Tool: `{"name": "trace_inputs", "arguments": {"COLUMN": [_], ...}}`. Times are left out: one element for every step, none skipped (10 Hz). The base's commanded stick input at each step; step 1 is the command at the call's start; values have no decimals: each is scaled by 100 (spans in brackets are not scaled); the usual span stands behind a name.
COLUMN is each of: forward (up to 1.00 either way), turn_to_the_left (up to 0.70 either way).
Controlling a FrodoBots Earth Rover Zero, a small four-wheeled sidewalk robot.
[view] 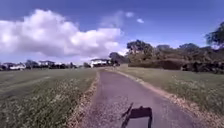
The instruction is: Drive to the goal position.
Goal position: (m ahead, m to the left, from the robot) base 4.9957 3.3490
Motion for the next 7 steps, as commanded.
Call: {"name": "trace_inputs", "arguments": {"forward": [70,70,70,70,70,70,70], "turn_to_the_left": [0,0,0,0,0,0,0]}}
